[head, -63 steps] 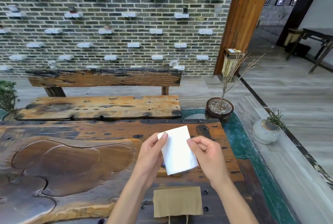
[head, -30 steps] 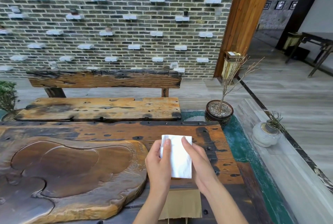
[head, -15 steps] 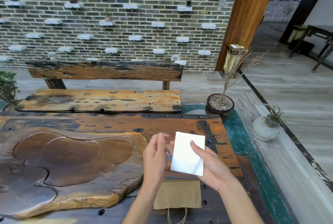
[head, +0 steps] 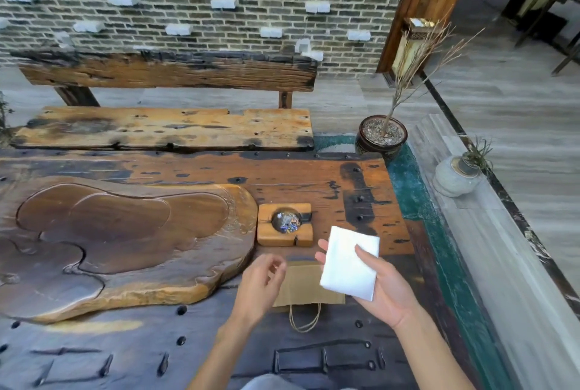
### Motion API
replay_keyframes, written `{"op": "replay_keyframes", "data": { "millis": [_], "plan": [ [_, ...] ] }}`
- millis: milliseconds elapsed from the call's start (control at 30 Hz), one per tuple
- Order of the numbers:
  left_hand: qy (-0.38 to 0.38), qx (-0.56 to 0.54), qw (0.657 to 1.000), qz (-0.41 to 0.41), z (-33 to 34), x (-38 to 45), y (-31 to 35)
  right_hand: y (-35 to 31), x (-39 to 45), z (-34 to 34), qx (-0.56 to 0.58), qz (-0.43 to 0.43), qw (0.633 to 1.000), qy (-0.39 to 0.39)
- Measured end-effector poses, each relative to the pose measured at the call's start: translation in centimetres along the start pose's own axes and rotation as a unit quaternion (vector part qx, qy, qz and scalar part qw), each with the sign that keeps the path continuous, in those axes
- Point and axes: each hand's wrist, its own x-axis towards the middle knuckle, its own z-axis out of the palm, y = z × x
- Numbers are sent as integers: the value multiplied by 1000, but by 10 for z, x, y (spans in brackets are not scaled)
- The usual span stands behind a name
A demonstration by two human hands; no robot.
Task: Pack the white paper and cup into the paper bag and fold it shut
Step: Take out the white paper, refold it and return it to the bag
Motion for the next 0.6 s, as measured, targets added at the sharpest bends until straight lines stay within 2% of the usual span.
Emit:
{"op": "replay_keyframes", "data": {
  "millis": [100,300,367,433,533,600],
  "plan": [
    [-105,150,983,35,23,1,-37,11,-1,-20,20,19,999,24],
    [-217,352,906,85,48,7,-62,24,1,-37,41,35,997,59],
    [-233,403,881,89,55,12,-68,25,3,-40,39,34,996,72],
    [-226,431,869,91,61,16,-73,28,6,-43,40,33,995,81],
    [-197,443,869,97,66,22,-81,30,8,-48,36,38,995,85],
    [-206,429,875,90,64,22,-82,31,8,-53,24,43,995,91]
  ]
}}
